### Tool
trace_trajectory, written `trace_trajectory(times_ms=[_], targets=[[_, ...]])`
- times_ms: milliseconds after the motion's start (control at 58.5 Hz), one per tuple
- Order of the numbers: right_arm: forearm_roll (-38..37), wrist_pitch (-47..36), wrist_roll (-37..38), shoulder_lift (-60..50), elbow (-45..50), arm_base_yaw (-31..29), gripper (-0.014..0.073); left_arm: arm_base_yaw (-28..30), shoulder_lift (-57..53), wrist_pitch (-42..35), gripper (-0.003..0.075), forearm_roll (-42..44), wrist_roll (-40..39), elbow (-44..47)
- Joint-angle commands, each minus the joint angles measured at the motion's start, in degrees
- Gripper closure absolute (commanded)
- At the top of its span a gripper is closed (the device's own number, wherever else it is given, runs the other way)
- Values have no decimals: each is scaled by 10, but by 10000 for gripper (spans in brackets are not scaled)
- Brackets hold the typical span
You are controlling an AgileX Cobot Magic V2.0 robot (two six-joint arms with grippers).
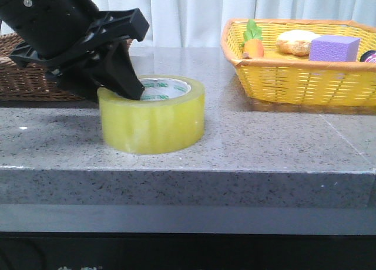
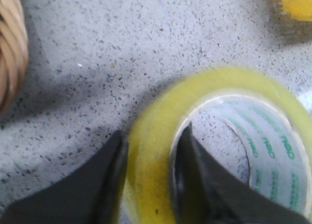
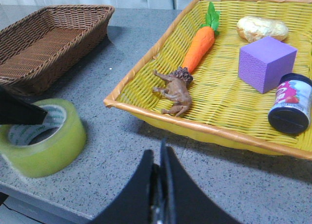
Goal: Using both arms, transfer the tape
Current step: 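Lower the left gripper onto the tape roll rim and grasp it, then lift the tape roll with the left gripper toward the brown basket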
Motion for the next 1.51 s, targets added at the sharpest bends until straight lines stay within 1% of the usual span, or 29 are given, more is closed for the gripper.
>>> trace_trajectory(times_ms=[0,137,222,342,565,667,770,821,855,1129,1249,1369,1488], targets=[[8,-44,-3,2,-13,-4,683,-3,-18,-25,630,-6,-2,-18],[8,-44,-3,2,-13,-4,683,-6,-20,-25,638,-6,-2,-19],[8,-44,-3,2,-13,-4,683,-19,-31,-22,638,-6,-2,-25],[8,-44,-3,2,-13,-4,683,-31,-55,-17,638,-5,-2,-51],[8,-44,-3,2,-13,-4,683,-31,-93,-15,638,1,-2,-112],[8,-44,-3,2,-13,-4,683,-31,-95,-10,638,19,-2,-128],[8,-44,-3,2,-13,-4,683,-28,-95,-18,638,74,-2,-130],[8,-44,-3,2,-13,-4,683,-16,-95,-18,638,101,-2,-131],[8,-44,-3,2,-13,-4,683,-3,-95,-18,638,104,-2,-132],[8,-44,-3,2,-13,-4,683,149,-95,-19,638,100,-2,-132],[8,-44,-3,2,-13,-4,683,204,-93,-32,638,99,-2,-132],[8,-45,-3,2,-13,-4,683,238,-82,-62,638,99,-2,-132],[8,-45,-3,2,-13,-4,683,250,-59,-93,638,99,-2,-132]])
